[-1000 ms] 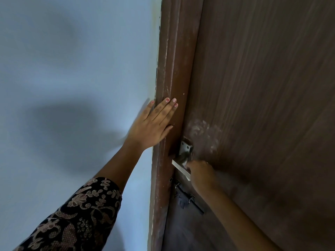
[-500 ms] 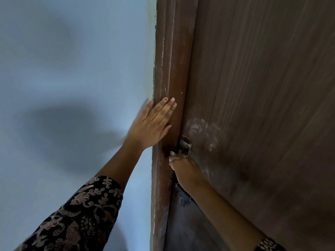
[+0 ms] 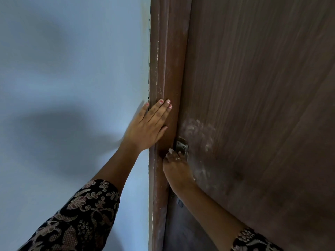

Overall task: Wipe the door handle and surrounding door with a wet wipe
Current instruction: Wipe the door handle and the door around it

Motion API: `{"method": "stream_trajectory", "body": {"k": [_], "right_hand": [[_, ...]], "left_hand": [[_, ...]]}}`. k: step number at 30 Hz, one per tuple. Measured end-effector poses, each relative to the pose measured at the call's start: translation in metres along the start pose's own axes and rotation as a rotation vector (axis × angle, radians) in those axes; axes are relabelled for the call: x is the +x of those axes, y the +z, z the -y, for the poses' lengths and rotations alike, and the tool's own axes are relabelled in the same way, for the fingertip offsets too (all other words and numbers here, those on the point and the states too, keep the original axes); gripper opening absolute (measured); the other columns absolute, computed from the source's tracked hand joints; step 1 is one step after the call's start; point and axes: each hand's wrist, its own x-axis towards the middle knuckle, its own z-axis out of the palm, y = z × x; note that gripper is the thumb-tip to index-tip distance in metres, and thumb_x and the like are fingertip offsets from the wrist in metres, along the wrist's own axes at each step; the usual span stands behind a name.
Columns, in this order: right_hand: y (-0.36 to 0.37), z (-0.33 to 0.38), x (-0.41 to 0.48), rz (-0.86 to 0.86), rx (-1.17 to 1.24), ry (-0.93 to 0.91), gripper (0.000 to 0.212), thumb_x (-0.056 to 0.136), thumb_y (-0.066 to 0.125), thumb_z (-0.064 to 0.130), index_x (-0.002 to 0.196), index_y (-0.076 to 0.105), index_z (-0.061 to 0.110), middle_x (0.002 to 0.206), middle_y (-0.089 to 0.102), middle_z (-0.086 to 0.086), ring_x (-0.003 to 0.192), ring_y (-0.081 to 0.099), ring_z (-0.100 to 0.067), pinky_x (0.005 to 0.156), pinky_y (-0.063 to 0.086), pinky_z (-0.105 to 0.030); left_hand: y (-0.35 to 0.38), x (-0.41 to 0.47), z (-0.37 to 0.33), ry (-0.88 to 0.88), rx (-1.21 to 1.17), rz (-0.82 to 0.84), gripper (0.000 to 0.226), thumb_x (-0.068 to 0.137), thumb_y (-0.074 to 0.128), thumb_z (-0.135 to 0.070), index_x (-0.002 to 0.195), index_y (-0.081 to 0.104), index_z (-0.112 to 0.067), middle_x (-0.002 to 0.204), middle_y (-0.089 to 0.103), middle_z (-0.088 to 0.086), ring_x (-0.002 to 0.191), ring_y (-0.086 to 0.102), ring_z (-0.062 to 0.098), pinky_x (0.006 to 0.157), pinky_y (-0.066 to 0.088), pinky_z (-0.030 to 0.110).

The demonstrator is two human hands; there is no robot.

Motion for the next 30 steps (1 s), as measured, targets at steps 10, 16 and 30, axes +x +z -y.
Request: {"method": "stream_trajectory", "body": {"k": [10,16,30], "right_hand": [[-0.01,-0.018,-0.055,-0.016,0.096,0.107,0.023,0.043,0.092,0.017,0.058,0.075,0.016,0.085,0.075,-0.003,0.064,0.07,-0.015,0.068,0.058,-0.029],[-0.025,-0.023,-0.042,0.161,0.192,0.215,0.021,0.092,0.058,0.028,0.105,0.063,0.012,0.097,0.07,-0.006,0.088,0.067,-0.021,0.073,0.053,-0.032],[0.002,-0.017,-0.017,0.039,0.169,0.095,0.028,0.099,0.033,0.013,0.126,0.036,0.011,0.1,0.066,-0.011,0.081,0.068,-0.026,0.06,0.04,-0.031]], "left_hand": [[0.004,-0.002,0.0,0.015,-0.005,-0.008,0.063,0.101,0.025,-0.041,0.152,0.013,-0.006,0.158,0.012,0.011,0.146,0.012,0.025,0.117,0.016,0.045],[0.004,-0.002,0.0,0.013,0.019,-0.014,0.064,0.101,0.025,-0.041,0.153,0.012,-0.006,0.158,0.011,0.011,0.146,0.013,0.026,0.118,0.016,0.045],[-0.02,0.029,0.012,-0.065,-0.035,0.091,0.071,0.096,0.034,-0.05,0.154,0.013,-0.014,0.161,0.016,0.005,0.149,0.013,0.019,0.117,0.007,0.05]]}}
